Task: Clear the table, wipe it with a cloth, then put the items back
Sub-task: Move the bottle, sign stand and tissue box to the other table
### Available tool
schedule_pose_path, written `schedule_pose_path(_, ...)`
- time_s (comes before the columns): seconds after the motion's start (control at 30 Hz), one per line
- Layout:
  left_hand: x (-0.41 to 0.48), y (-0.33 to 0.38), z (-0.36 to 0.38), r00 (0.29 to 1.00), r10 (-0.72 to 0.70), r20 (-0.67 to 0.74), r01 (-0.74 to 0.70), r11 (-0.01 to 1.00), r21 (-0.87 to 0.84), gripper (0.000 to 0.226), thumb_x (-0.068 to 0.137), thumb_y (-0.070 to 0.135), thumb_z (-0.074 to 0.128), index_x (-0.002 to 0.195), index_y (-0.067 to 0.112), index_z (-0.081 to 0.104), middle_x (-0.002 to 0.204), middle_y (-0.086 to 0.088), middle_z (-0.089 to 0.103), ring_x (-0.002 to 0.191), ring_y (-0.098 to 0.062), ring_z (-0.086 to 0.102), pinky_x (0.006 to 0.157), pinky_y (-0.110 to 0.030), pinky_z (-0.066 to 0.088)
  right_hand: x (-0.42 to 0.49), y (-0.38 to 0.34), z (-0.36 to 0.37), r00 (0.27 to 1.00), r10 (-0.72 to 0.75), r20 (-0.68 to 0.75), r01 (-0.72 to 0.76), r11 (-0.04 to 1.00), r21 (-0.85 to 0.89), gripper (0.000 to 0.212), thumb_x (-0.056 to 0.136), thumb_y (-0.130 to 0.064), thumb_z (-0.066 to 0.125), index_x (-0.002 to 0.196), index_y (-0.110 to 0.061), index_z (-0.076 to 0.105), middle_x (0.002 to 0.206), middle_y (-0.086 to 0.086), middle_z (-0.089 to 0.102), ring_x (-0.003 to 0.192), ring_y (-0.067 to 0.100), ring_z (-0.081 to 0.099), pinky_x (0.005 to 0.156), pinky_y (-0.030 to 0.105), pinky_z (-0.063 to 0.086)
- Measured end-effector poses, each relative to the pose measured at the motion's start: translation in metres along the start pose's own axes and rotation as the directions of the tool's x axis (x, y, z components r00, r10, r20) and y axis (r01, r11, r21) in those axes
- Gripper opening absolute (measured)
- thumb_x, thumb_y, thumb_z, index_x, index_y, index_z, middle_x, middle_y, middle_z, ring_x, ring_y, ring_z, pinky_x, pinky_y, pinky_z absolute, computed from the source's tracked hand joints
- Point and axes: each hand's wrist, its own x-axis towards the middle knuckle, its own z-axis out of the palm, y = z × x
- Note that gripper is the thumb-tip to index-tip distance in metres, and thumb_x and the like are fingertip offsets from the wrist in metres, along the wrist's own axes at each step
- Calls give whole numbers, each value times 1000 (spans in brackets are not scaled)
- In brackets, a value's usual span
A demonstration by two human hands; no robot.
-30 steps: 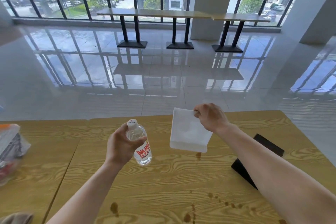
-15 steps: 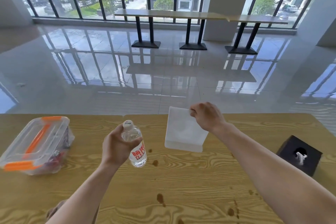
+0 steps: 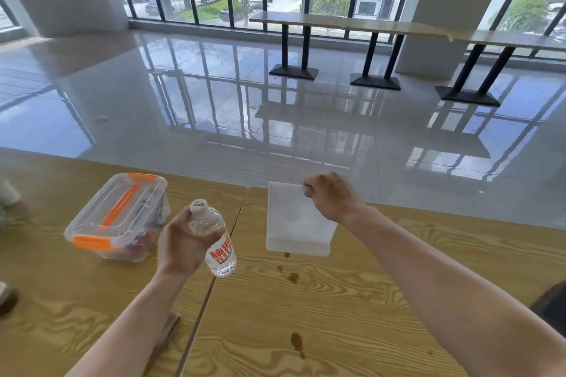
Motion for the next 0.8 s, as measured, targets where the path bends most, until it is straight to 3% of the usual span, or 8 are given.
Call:
schedule_pose_path(0.2, 18, -36, -26, 998, -61, -23, 62, 998, 16, 51, 71, 34, 88, 114, 15, 68, 98, 1, 72, 92, -21, 68, 78, -40, 57, 39, -40, 28, 999, -40, 33, 39, 999, 23, 32, 76, 8, 45, 59, -18, 37, 69, 8, 61, 67, 35, 60, 62, 43, 51)
schedule_pose_path(0.37, 36, -60, -43, 997, -72, -37, 73, 997, 29, 42, 72, 31, 87, 108, 16, 70, 92, 4, 71, 88, -19, 67, 69, -30, 48, 75, -79, 50, 997, -35, 75, 32, 999, 41, 19, 87, -3, 49, 70, -12, 54, 80, 9, 66, 76, 34, 59, 68, 39, 52)
schedule_pose_path(0.47, 45, -68, -47, 996, -72, -52, 74, 997, 32, 41, 72, 31, 87, 107, 18, 70, 88, 5, 70, 86, -19, 67, 69, -32, 49, 94, -99, 63, 994, -47, 94, 43, 998, 48, 18, 90, -5, 50, 75, -11, 57, 84, 10, 67, 78, 34, 59, 67, 37, 49)
schedule_pose_path(0.63, 56, -79, -41, 996, -65, -62, 67, 997, 31, 41, 71, 31, 88, 105, 21, 68, 91, 7, 71, 86, -18, 65, 73, -34, 52, 125, -125, 79, 992, -56, 111, 52, 998, 41, 21, 93, -6, 49, 74, -12, 53, 81, 7, 63, 74, 32, 54, 63, 33, 38)
schedule_pose_path(0.8, 59, -79, -35, 997, -51, -65, 52, 998, 17, 36, 69, 25, 89, 92, 31, 63, 79, 20, 62, 79, -14, 63, 64, -27, 43, 154, -139, 97, 981, -122, 149, 114, 992, 59, 23, 95, -11, 50, 73, -16, 50, 88, 10, 66, 81, 35, 58, 65, 34, 40)
